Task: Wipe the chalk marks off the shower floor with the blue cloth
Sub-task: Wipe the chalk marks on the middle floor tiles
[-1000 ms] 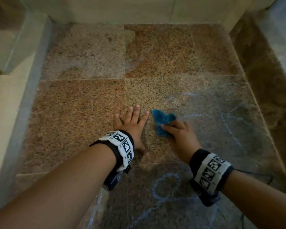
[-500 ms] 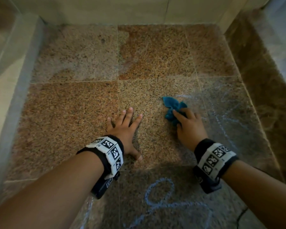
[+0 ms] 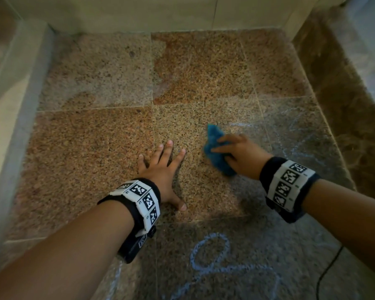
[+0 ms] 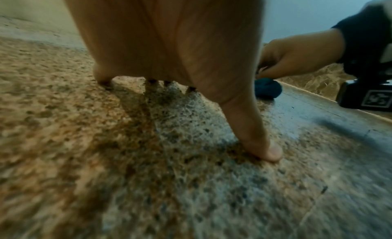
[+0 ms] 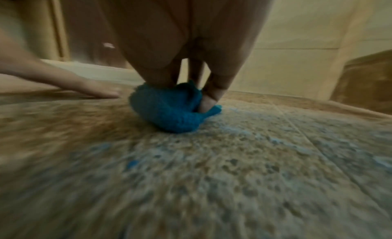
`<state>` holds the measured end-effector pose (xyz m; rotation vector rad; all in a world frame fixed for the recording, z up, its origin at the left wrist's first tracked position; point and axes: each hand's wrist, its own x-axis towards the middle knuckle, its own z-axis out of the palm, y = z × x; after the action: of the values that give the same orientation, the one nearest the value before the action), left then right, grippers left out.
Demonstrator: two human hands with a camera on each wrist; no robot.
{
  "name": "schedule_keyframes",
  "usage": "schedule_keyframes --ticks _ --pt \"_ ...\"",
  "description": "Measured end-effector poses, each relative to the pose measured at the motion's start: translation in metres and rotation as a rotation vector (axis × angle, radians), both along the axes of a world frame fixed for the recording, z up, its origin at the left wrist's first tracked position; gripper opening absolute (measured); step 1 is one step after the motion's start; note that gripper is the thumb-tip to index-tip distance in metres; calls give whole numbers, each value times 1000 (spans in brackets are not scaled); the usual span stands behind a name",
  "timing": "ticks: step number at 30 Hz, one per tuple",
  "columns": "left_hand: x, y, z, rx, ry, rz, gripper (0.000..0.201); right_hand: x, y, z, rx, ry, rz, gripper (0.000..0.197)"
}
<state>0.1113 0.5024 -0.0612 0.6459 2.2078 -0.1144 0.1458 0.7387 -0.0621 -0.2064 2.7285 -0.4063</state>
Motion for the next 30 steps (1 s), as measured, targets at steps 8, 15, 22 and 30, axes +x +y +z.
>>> schedule_keyframes --ticks 8,15,22,30 --pt "0 0 1 1 7 -2 142 25 -33 1 110 2 81 53" --pt "-2 -1 0 8 -5 -8 142 -32 32 -3 175 10 -391 45" --pt "-1 -1 -2 -8 10 -13 144 -8 -2 -23 126 47 16 52" --pt "-3 -2 -3 6 8 -9 143 -25 57 4 219 -35 -413 48"
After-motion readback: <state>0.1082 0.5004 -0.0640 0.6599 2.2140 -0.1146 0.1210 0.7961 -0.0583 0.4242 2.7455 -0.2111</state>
